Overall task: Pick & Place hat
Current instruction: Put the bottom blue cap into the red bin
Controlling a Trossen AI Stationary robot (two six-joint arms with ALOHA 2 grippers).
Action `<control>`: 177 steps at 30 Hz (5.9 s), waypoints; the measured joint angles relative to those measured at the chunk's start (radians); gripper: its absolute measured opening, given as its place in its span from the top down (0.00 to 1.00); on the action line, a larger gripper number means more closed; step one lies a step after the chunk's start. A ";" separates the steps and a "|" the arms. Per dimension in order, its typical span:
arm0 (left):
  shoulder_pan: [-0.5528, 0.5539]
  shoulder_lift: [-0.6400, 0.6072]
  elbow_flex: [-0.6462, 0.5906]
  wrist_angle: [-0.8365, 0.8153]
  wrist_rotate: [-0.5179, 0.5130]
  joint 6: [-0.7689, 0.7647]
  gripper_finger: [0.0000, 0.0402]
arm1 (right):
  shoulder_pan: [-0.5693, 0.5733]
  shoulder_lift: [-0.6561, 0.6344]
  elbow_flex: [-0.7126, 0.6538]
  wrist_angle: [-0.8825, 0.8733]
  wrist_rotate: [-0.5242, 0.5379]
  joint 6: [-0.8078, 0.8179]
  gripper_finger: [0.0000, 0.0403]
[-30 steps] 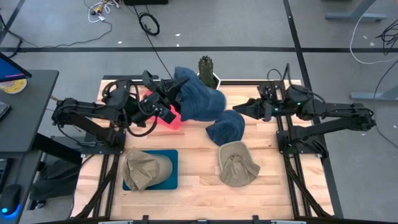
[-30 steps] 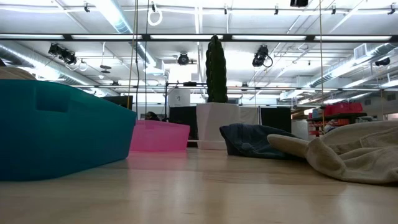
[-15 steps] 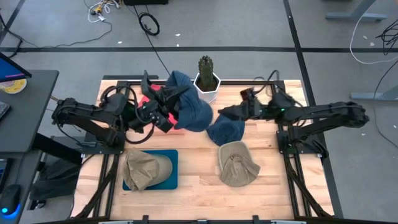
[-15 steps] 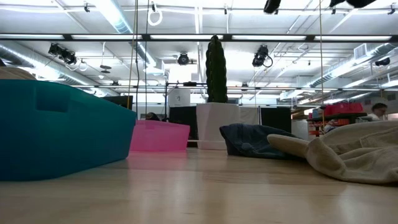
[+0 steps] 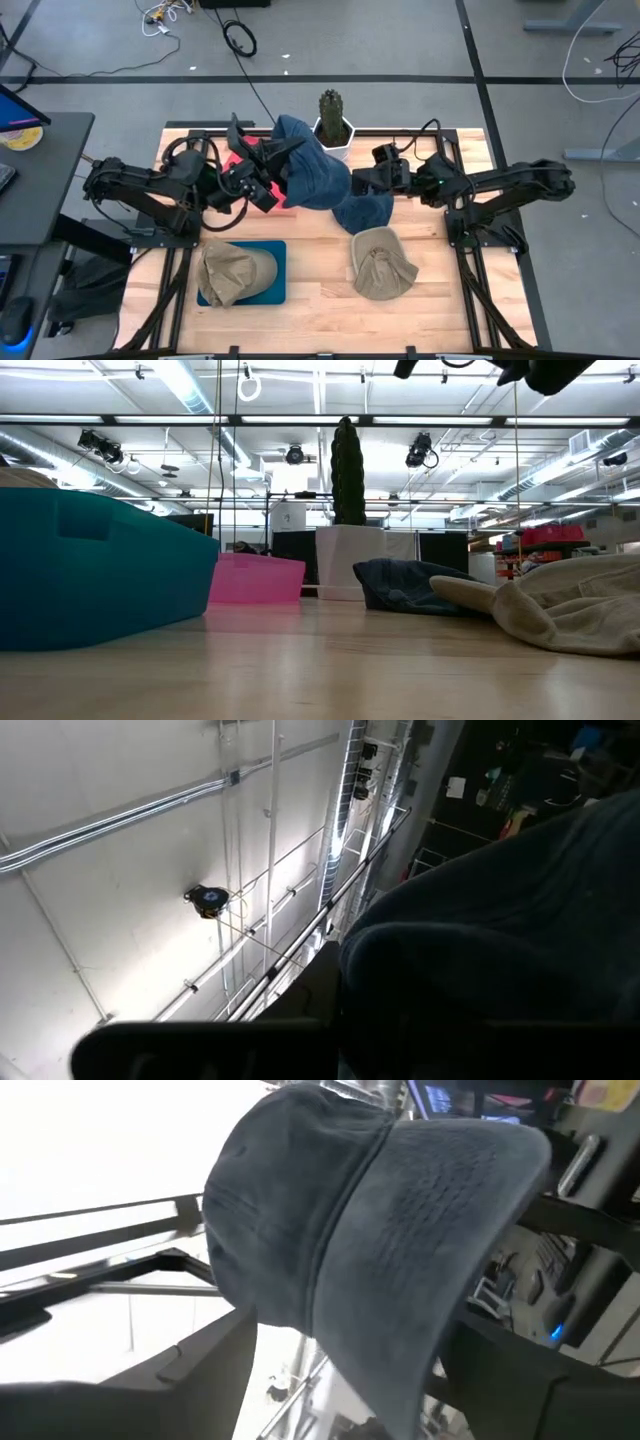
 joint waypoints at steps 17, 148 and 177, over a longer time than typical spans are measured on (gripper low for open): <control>0.002 0.001 0.000 -0.059 0.000 -0.048 0.91 | 0.000 0.009 0.001 0.042 0.022 -0.082 0.84; 0.245 -0.199 0.000 -1.024 0.687 -2.276 0.96 | -0.066 -0.240 0.002 -0.714 -0.385 -0.445 0.34; 0.708 -0.234 0.000 -1.387 0.744 -1.831 0.96 | -0.059 -0.256 0.001 -1.070 -0.183 -0.501 0.71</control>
